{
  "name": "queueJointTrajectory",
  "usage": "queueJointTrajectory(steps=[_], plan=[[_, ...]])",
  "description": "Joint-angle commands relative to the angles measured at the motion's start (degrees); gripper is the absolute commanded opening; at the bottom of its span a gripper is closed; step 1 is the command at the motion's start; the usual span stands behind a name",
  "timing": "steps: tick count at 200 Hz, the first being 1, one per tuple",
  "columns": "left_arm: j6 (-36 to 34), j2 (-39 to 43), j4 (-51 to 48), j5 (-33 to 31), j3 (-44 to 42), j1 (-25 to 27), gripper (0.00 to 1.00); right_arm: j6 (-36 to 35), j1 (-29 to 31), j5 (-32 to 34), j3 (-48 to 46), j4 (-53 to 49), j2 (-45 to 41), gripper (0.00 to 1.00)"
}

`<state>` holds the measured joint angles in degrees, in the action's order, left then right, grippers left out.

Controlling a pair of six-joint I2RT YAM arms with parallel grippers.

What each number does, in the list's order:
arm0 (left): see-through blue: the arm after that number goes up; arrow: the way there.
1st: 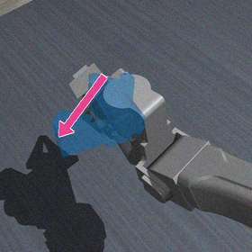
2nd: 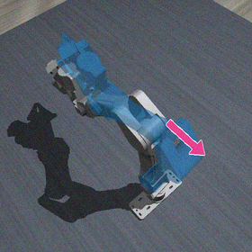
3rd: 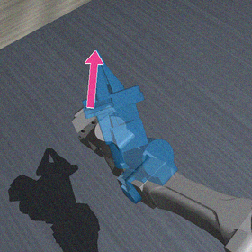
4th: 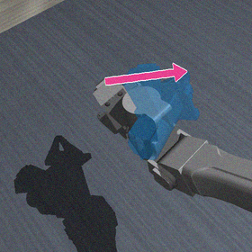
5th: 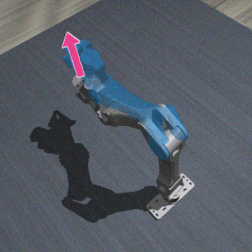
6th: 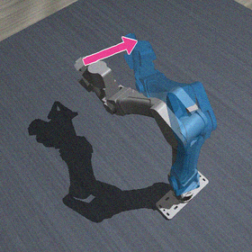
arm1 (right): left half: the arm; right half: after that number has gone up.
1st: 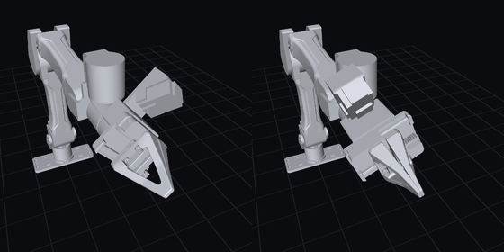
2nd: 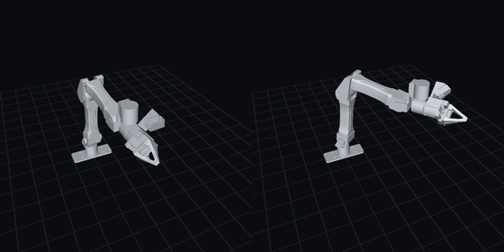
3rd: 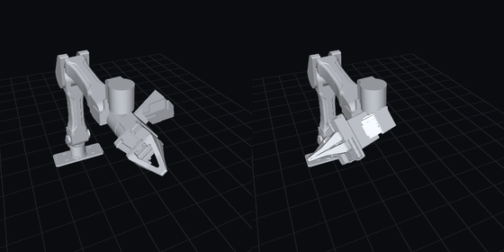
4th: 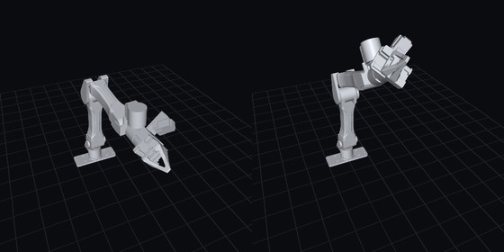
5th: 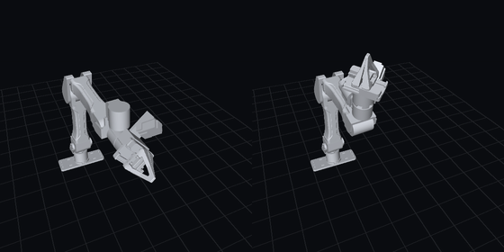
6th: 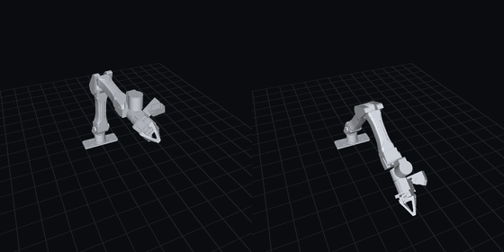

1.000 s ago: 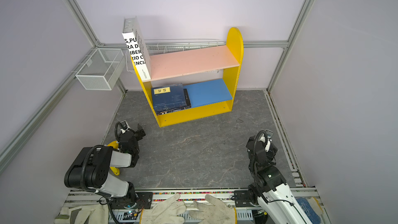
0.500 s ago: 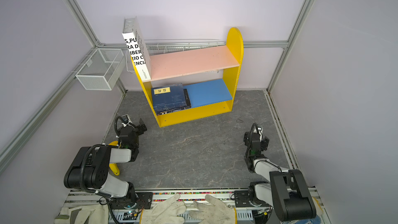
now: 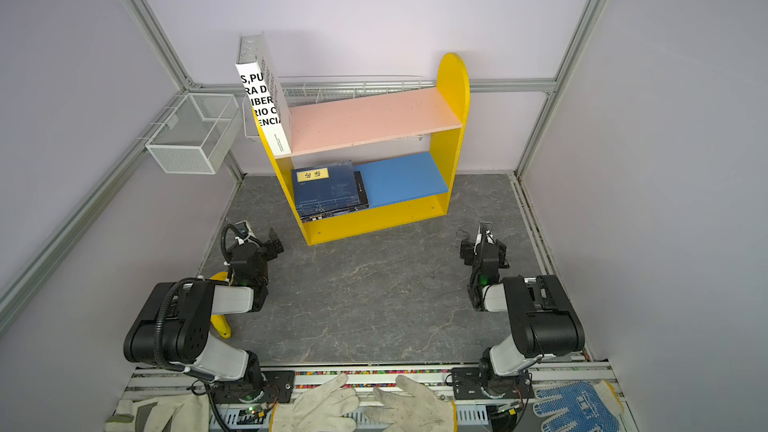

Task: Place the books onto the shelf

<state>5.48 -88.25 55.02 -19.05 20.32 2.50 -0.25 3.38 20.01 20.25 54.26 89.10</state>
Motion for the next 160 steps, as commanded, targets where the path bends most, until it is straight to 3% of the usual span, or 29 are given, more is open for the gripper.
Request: queueJointTrajectory(steps=[1, 160], plan=[[-0.81, -0.53, 0.75, -0.07, -0.01, -0.22, 0.99, -0.24, -0.66, -1.57, 0.36, -0.01, -0.33, 0.89], [-1.80, -0.75, -0.49, -1.08, 0.82, 0.75, 0.99, -0.19, -0.69, -1.75, 0.49, -1.01, -0.71, 0.89]])
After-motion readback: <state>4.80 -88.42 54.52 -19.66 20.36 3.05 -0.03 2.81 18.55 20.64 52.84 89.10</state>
